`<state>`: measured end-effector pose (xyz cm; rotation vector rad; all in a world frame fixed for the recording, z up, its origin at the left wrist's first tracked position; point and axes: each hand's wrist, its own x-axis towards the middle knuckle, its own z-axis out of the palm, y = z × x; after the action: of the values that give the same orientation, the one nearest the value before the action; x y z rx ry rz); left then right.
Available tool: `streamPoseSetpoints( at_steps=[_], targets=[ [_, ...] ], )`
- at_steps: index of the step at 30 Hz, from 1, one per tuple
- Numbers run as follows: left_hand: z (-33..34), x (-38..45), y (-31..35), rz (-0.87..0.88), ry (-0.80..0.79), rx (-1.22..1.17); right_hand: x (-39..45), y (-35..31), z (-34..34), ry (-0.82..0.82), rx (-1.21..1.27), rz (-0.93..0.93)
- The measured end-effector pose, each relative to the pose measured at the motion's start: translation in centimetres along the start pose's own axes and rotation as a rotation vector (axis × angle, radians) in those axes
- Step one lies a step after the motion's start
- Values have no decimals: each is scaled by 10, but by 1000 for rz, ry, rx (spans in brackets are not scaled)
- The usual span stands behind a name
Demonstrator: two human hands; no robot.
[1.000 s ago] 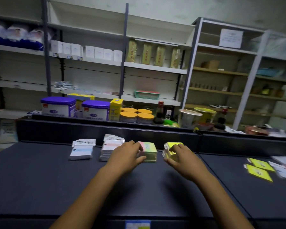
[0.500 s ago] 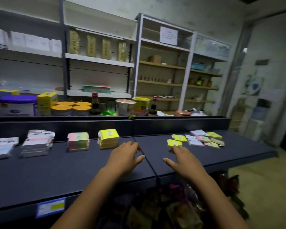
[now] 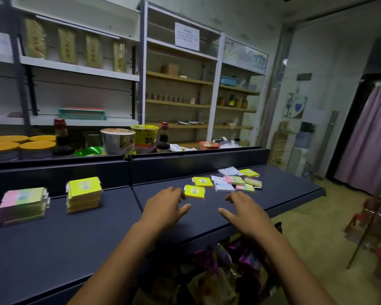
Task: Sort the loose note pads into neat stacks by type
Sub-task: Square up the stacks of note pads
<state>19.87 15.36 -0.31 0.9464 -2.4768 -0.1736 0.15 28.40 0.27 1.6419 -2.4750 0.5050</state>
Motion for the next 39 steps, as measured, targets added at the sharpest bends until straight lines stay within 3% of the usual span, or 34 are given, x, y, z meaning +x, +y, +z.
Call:
streamPoseSetpoints(
  at_steps=[10, 21, 30, 39],
  targets=[
    [46, 92, -17, -67, -27, -16, 82, 40, 22, 39, 16, -2],
    [99, 163, -34, -282, -152, -23, 161, 87, 45, -10, 29, -111],
    [119, 173, -59, -325, -291, -236, 214, 100, 68, -52, 89, -206],
    [114, 175, -59, -360, -150, -444, 236, 101, 89, -30, 145, -270]
  ],
)
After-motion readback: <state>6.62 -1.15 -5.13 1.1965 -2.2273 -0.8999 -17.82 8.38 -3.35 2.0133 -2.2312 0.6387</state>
